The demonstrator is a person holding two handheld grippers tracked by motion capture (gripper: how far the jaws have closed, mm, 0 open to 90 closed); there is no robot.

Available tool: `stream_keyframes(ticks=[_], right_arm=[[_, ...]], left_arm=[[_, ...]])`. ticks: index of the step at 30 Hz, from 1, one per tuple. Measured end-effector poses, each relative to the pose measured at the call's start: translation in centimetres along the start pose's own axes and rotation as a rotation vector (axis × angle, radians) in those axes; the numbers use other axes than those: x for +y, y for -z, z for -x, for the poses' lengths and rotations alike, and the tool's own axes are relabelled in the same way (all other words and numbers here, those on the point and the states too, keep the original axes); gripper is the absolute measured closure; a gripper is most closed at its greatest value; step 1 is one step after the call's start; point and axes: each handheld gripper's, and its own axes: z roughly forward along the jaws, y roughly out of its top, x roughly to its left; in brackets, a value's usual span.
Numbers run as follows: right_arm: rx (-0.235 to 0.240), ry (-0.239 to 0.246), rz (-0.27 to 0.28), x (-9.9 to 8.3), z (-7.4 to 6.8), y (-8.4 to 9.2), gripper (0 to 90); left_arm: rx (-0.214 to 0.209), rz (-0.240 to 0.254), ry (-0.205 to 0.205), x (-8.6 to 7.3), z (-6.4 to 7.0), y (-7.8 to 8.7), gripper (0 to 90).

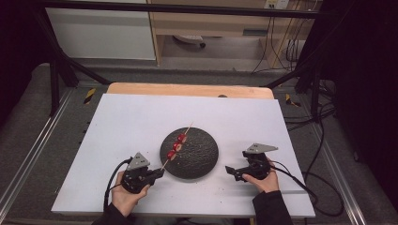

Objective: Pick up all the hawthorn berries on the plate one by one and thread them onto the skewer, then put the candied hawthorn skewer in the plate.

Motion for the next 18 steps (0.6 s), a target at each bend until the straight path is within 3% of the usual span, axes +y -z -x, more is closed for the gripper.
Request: stream_keyframes(ticks=[8,18], right_arm=[[0.011,-0.023,0.007,-1.9,1.2,1.5,0.6],[0.012,-0.015,0.000,-2.7,1.6,2.3,1.0]], left_arm=[[0.028,-0.069,-0.046,2.4,-0.1,-0.6,88.3],[0.045,-0.147,-0.057,3.9,-0.3,-2.0,88.3]])
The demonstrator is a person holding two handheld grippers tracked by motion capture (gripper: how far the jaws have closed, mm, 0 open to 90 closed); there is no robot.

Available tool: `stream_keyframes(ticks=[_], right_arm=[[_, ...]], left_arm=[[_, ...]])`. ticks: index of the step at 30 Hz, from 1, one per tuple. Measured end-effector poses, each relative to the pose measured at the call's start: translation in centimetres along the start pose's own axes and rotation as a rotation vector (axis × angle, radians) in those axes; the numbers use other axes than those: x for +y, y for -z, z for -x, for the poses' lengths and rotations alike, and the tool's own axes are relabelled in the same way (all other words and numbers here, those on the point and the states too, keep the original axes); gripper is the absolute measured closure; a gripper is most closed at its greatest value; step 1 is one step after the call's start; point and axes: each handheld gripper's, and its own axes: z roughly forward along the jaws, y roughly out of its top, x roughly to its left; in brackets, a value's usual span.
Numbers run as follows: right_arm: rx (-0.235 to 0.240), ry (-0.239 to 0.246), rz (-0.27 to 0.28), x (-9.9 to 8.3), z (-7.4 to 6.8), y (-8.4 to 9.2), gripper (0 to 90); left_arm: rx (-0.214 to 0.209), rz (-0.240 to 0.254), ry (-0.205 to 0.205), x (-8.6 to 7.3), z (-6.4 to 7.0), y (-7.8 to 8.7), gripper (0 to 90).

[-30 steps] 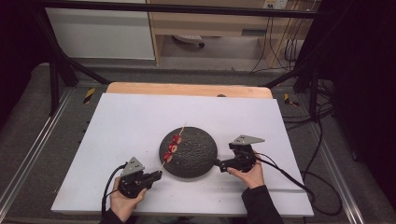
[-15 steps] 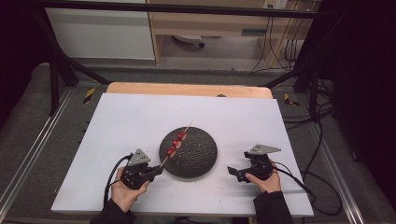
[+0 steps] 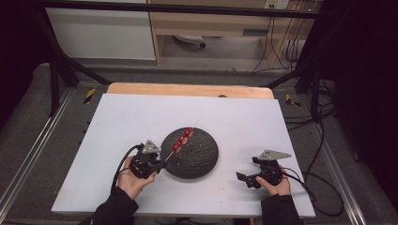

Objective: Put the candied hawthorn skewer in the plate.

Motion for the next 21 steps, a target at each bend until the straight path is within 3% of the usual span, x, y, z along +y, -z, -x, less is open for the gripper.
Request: stream_keyframes(ticks=[12,21], right_arm=[[-0.004,-0.002,0.005,-0.3,0.1,0.2,1.1],[0.006,-0.011,0.014,-0.4,0.1,0.5,1.1]], left_arm=[[0.014,-0.100,-0.016,1.4,-0.2,-1.7,88.2],[0.055,-0.183,-0.022,1.9,0.1,-3.0,88.1]])
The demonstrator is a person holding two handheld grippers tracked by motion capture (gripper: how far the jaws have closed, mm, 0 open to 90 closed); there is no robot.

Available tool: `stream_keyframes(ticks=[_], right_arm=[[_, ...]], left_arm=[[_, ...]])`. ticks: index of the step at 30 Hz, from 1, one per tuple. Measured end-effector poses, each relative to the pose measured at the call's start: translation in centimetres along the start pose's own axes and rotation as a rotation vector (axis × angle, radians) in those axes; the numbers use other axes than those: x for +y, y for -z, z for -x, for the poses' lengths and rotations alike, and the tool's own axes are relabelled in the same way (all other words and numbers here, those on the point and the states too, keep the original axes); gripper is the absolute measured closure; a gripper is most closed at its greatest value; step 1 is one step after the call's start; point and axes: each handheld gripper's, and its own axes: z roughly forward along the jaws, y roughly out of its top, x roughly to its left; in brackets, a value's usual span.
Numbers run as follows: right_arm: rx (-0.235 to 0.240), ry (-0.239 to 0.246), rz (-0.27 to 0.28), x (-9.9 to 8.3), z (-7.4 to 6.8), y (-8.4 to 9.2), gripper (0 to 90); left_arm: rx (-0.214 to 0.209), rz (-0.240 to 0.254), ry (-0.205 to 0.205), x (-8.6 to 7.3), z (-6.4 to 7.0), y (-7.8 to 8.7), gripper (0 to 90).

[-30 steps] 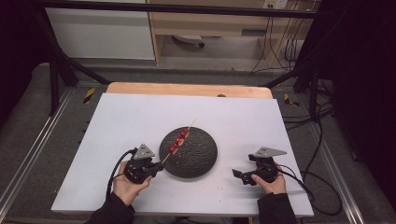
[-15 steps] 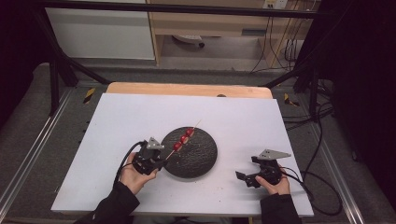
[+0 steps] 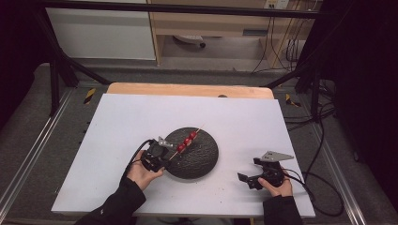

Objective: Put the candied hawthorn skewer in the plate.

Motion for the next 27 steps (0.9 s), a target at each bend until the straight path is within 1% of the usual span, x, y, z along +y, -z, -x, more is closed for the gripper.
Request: stream_keyframes(ticks=[2,9,12,16,18,23,27], right_arm=[[0.000,0.001,-0.001,0.0,0.0,0.0,1.1],[0.001,0.000,0.000,0.0,0.0,0.0,1.2],[0.002,-0.005,-0.002,0.0,0.0,0.0,1.3],[0.001,-0.003,-0.003,0.0,0.0,0.0,1.4],[0.002,-0.004,-0.003,0.0,0.0,0.0,1.4],[0.003,-0.007,-0.004,0.0,0.0,0.0,1.5],[0.007,-0.011,-0.010,-0.1,0.0,-0.1,1.7]], left_arm=[[0.001,-0.012,-0.002,0.0,0.0,-0.2,88.1],[-0.003,-0.016,-0.007,-0.1,0.2,0.0,87.8],[0.006,-0.022,-0.006,0.0,0.4,0.0,87.8],[0.028,-0.035,-0.020,-0.2,0.9,0.6,88.1],[0.025,-0.036,-0.019,-0.4,0.9,0.8,88.2],[0.021,-0.060,-0.021,-0.9,0.8,0.9,88.2],[0.013,-0.069,-0.016,-1.0,0.7,0.9,88.2]])
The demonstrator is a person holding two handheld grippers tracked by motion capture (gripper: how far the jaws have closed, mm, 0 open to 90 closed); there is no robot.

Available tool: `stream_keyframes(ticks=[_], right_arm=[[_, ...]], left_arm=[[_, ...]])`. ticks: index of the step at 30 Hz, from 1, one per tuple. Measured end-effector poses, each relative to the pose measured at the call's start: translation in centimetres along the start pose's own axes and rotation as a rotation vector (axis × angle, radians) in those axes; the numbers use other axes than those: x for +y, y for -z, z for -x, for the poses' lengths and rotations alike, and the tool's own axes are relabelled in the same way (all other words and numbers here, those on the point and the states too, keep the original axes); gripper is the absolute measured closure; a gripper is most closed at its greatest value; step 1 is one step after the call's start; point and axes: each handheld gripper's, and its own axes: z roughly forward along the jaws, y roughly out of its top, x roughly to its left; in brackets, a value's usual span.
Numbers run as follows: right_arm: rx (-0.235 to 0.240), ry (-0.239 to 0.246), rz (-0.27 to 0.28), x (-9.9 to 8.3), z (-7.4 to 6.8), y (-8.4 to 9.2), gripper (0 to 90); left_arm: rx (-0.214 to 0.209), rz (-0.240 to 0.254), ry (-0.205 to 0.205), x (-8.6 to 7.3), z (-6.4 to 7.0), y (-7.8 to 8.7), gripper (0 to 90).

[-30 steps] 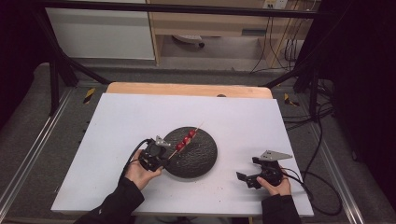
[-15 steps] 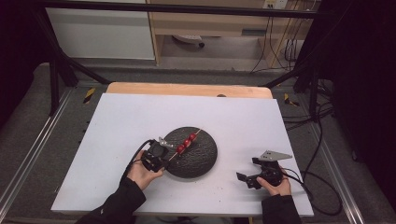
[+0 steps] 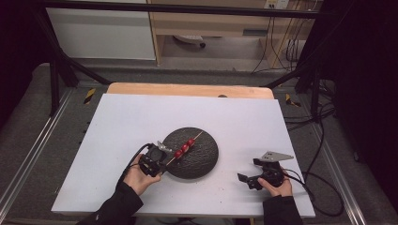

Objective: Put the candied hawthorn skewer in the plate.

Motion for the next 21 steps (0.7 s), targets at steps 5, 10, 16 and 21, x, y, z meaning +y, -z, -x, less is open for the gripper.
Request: stream_keyframes(ticks=[5,10,16,21], right_arm=[[0.000,0.003,0.001,-0.01,0.00,-0.04,1.7],[0.004,0.005,-0.002,-0.04,-0.01,-0.07,1.7],[0.005,0.005,0.000,-0.04,-0.02,-0.06,1.8],[0.007,0.004,0.002,-0.04,-0.02,-0.06,1.8]], left_arm=[[0.006,-0.011,-0.007,-0.15,0.23,-0.02,88.1],[0.015,-0.027,-0.008,0.09,0.34,-0.02,87.8],[0.010,-0.026,-0.003,0.15,0.21,0.00,85.1],[-0.009,0.013,-0.015,-0.16,-0.22,0.50,78.0]])
